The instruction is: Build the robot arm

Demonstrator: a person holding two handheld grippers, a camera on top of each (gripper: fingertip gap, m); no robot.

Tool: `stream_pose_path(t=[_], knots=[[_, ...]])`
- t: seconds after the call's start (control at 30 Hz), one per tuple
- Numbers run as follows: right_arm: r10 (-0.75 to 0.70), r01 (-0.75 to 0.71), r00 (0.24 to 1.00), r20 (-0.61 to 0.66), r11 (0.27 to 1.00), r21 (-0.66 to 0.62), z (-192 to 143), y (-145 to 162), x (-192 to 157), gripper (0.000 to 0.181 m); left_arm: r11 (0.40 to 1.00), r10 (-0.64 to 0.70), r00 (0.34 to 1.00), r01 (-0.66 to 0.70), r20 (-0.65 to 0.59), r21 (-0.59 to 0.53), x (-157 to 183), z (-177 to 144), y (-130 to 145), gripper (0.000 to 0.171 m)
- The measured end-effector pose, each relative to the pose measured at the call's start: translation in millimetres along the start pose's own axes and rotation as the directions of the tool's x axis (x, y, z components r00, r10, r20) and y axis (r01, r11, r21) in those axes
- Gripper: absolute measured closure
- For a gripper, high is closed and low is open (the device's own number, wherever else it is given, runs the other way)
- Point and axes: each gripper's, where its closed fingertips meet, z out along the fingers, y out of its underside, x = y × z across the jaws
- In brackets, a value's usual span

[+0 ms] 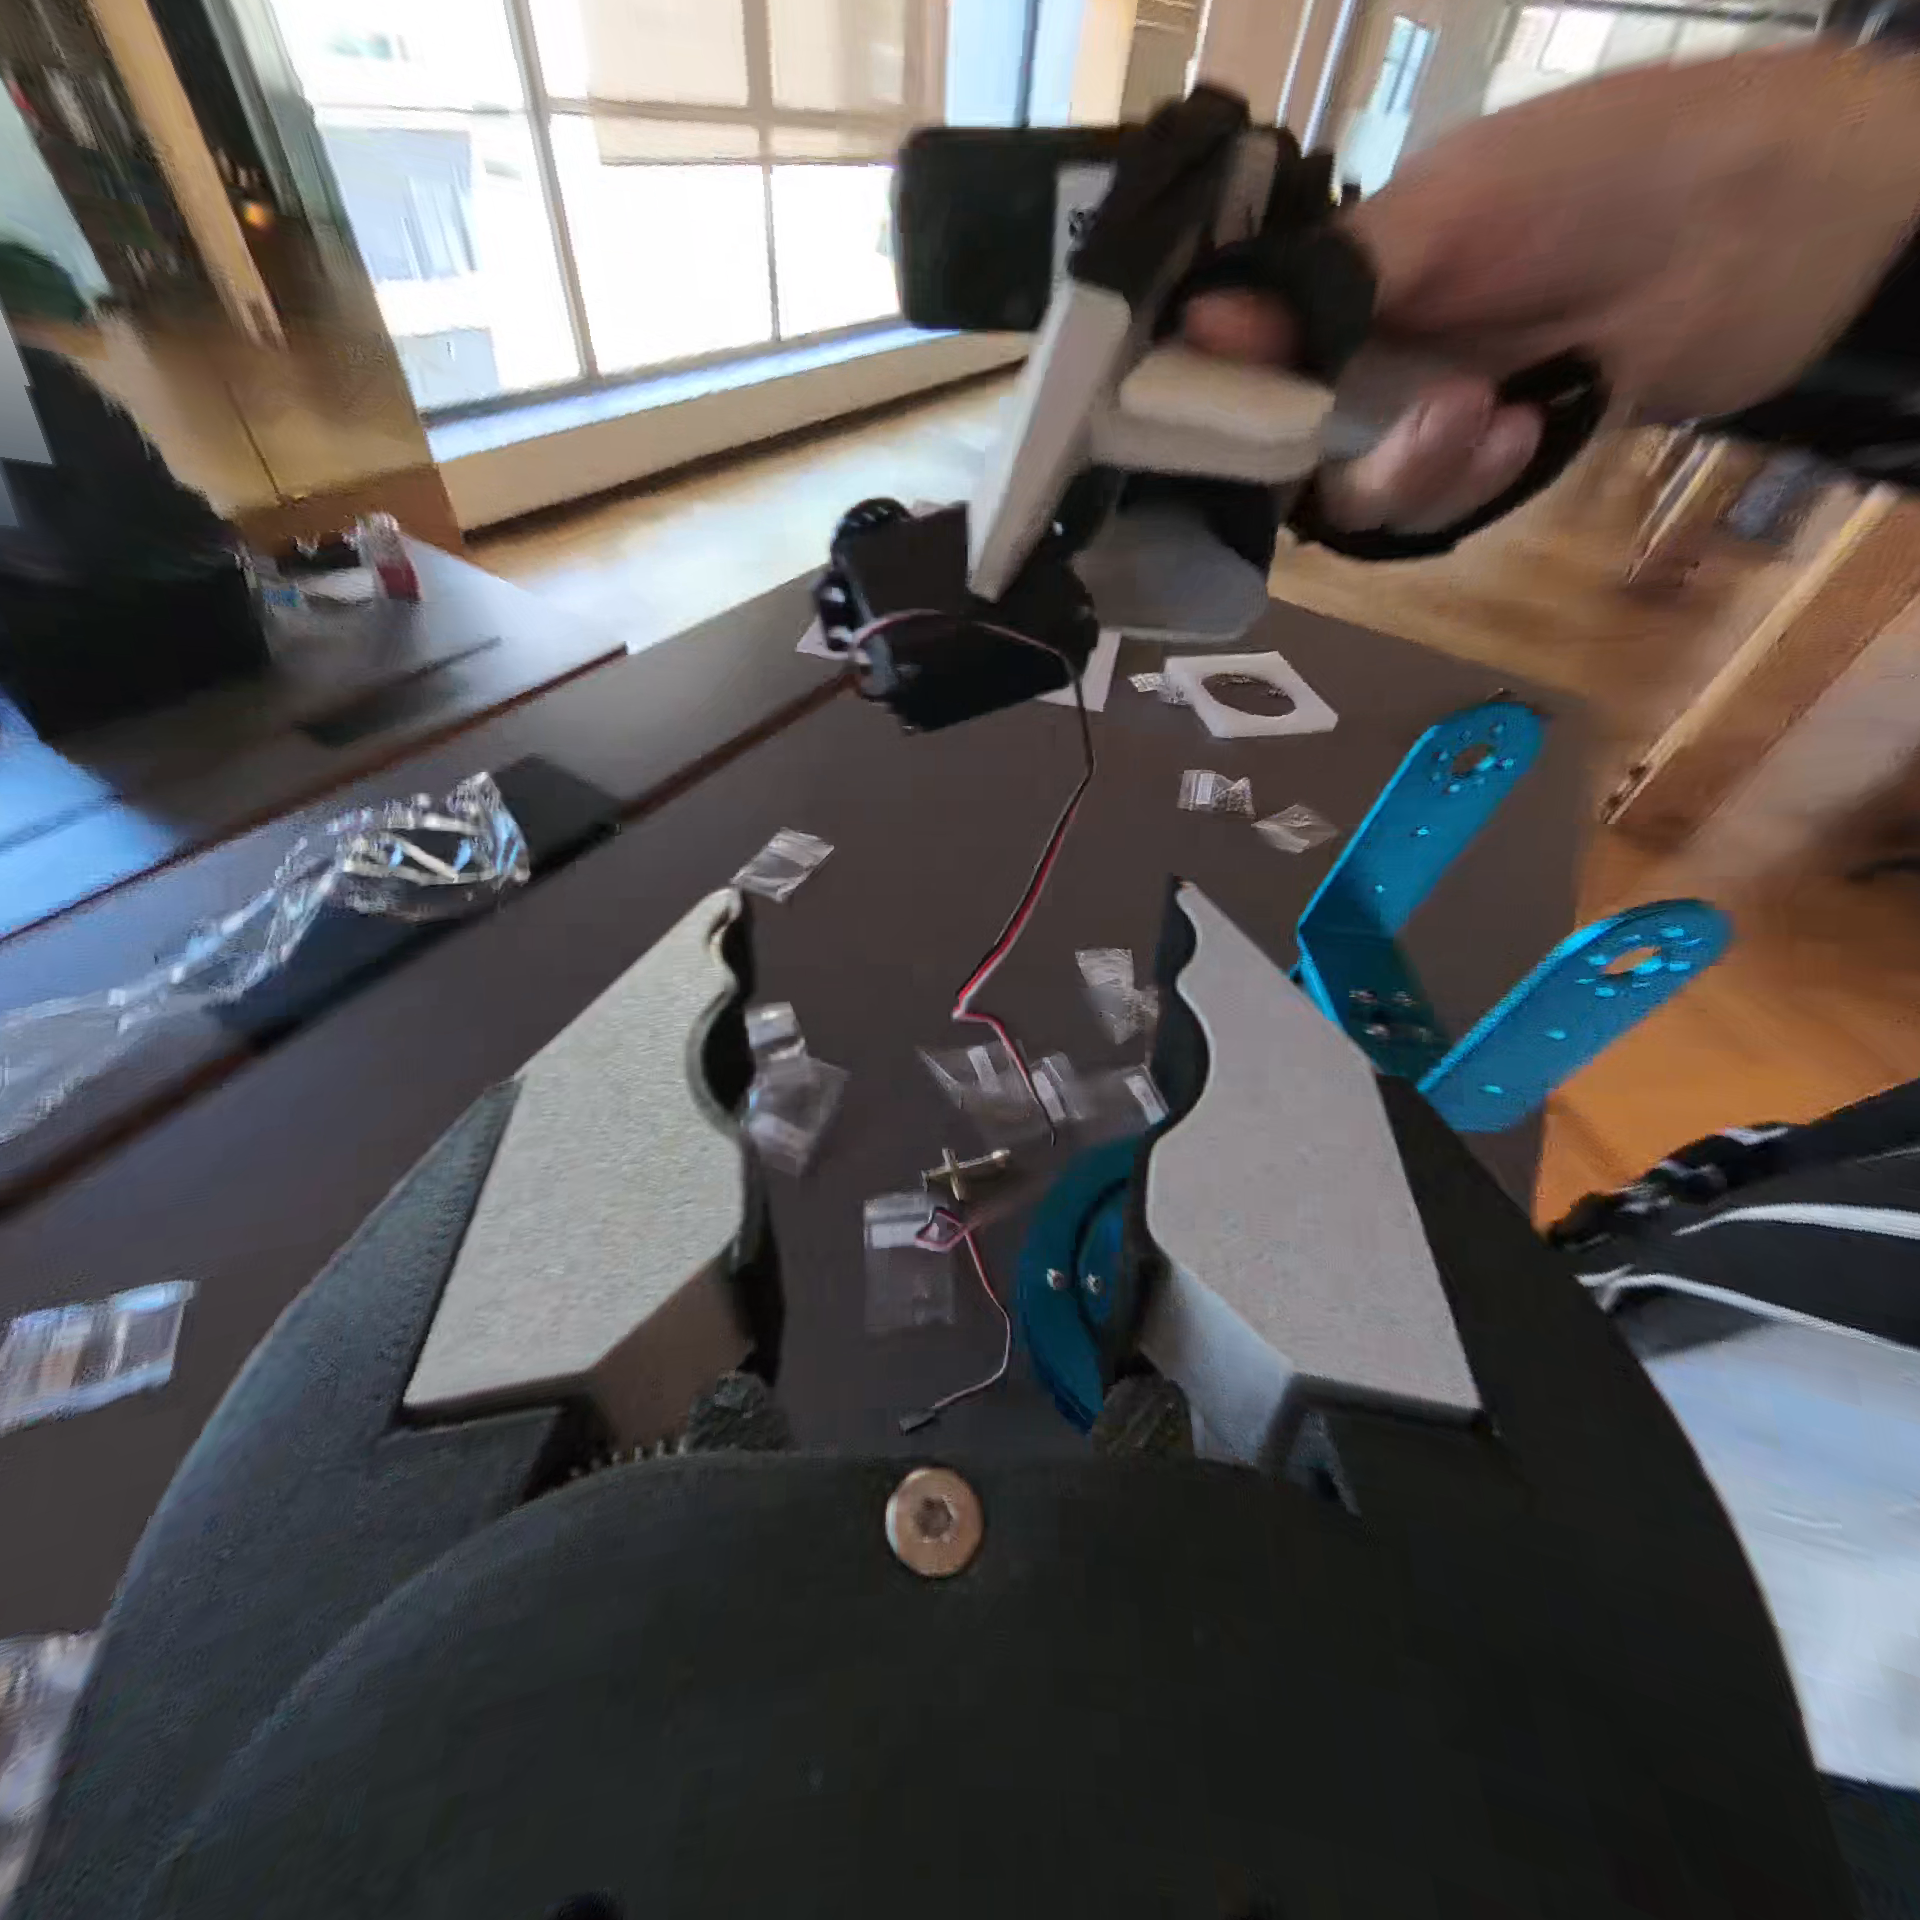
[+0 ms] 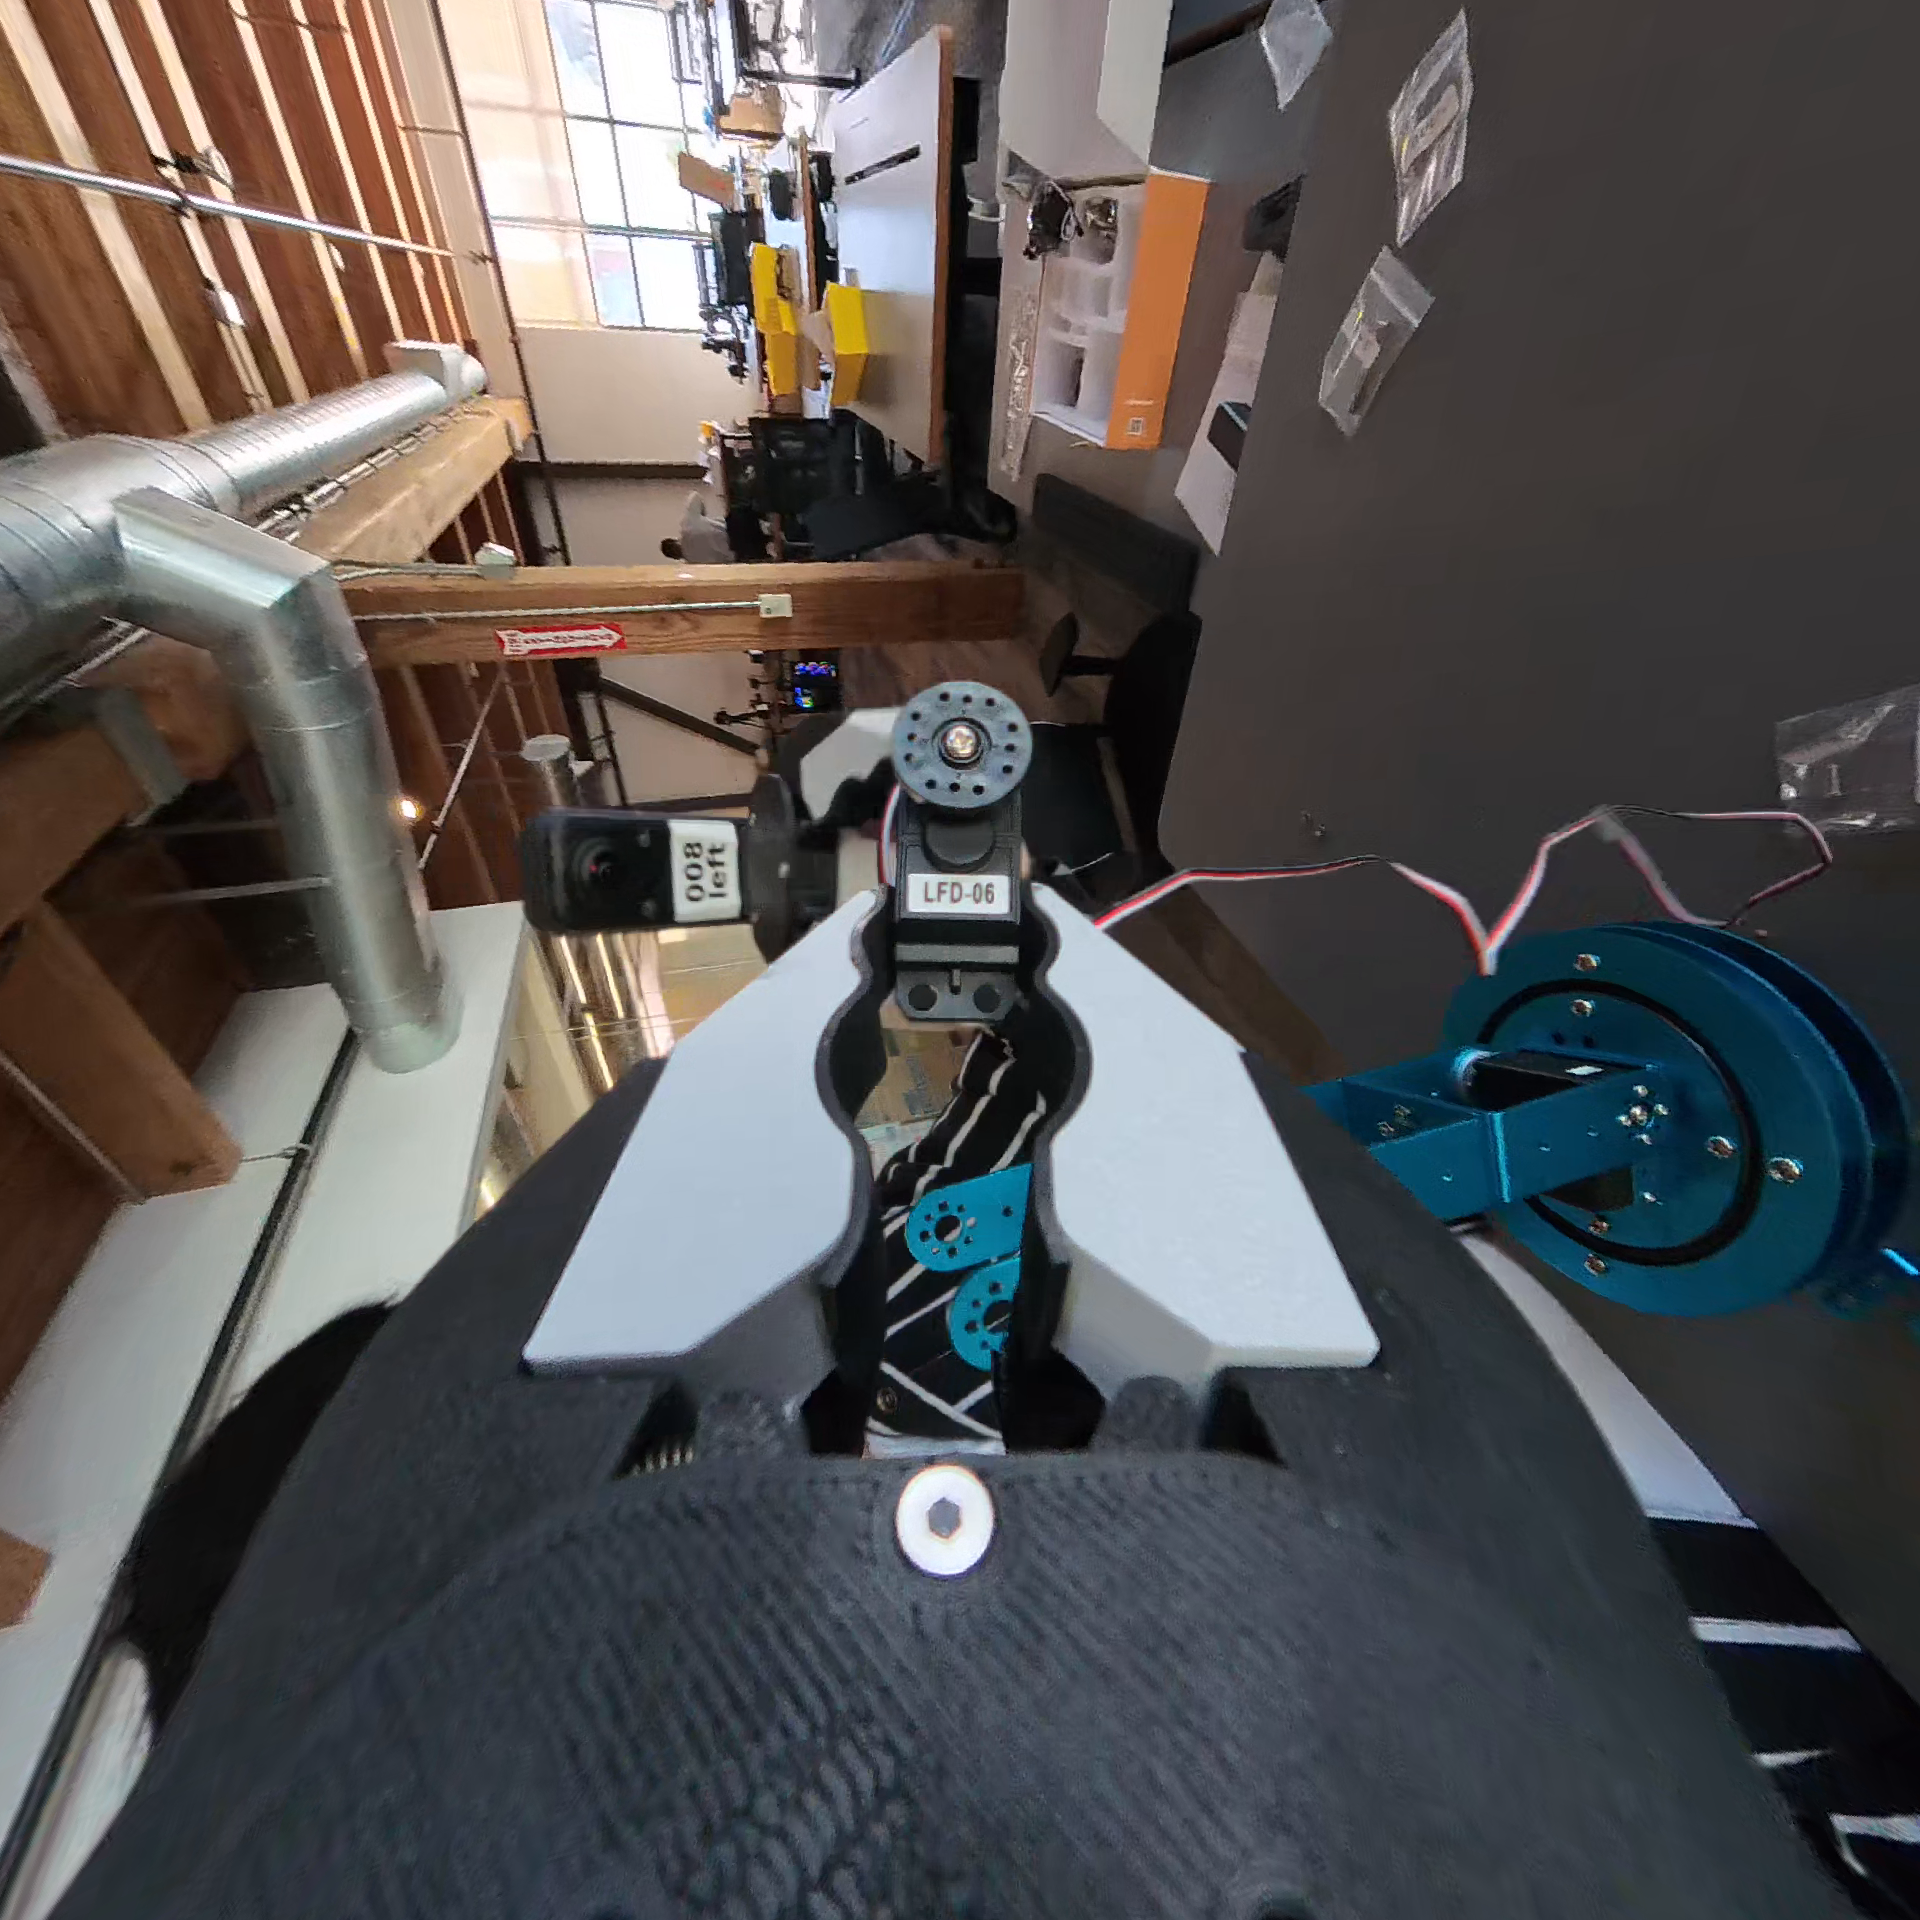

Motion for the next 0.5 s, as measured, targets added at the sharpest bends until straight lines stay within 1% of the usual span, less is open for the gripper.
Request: stream_pose_path(t=[0.07, 0.1, 0.13, 0.17, 0.2, 0.23, 0.27, 0.3, 0.37, 0.4, 0.43, 0.5], knots=[[-0.027, 0.027, 0.999, -0.018, 1.0, -0.001, 1.5, -1.1, -6.9, 0.161, 0.998, 0.069, 0.997, -0.07, -0.029, -0.006, 4.5, 22.4, 8.8, 0.095], [-0.045, 0.045, 0.998, -0.034, 0.999, 0.0, 1.4, -2.5, -9.5, 0.161, 0.995, 0.091, 0.994, -0.092, -0.061, -0.024, 7.8, 33.1, 15.8, 0.104], [-0.065, 0.066, 0.996, -0.053, 0.998, 0.003, 0.5, -4.5, -11.5, 0.161, 0.992, 0.11, 0.986, -0.116, -0.122, -0.046, 14.8, 42.2, 24.9, 0.127], [-0.084, 0.085, 0.994, -0.068, 0.996, 0.008, -1.4, -7.2, -13.9, 0.161, 0.988, 0.118, 0.977, -0.132, -0.175, -0.075, 20.0, 49.2, 35.4, 0.154], [-0.1, 0.102, 0.992, -0.083, 0.995, 0.015, -4.5, -10.6, -16.2, 0.161, 0.985, 0.113, 0.969, -0.137, -0.218, -0.1, 23.6, 53.1, 44.2, 0.171], [-0.12, 0.123, 0.988, -0.101, 0.992, 0.025, -9.1, -14.9, -17.8, 0.161, 0.985, 0.097, 0.96, -0.13, -0.262, -0.112, 28.4, 53.5, 48.8, 0.171], [-0.146, 0.152, 0.981, -0.129, 0.988, 0.034, -15.0, -19.7, -17.4, 0.161, 0.987, 0.082, 0.953, -0.119, -0.292, -0.111, 32.1, 50.0, 47.3, 0.171], [-0.183, 0.191, 0.969, -0.169, 0.981, 0.033, -21.6, -24.0, -14.1, 0.161, 0.99, 0.078, 0.946, -0.11, -0.315, -0.086, 34.7, 42.1, 38.6, 0.171], [-0.246, 0.255, 0.938, -0.245, 0.967, 0.005, -34.5, -29.1, -1.3, 0.161, 0.998, 0.064, 0.928, -0.067, -0.366, 0.005, 35.2, 16.6, 4.2, 0.171], [-0.273, 0.279, 0.929, -0.25, 0.96, -0.011, -39.0, -29.6, 3.8, 0.161, 0.999, 0.036, 0.925, -0.024, -0.378, 0.037, 27.8, 4.2, -14.5, 0.171], [-0.277, 0.276, 0.935, -0.221, 0.96, -0.037, -41.2, -25.7, 6.4, 0.161, 0.999, -0.008, 0.923, 0.024, -0.385, 0.037, 15.2, -5.1, -28.3, 0.171], [-0.255, 0.25, 0.96, -0.111, 0.966, -0.058, -42.4, -16.7, 4.0, 0.161, 0.992, -0.122, 0.927, 0.118, -0.353, -0.035, -25.4, -10.6, -38.6, 0.171]])
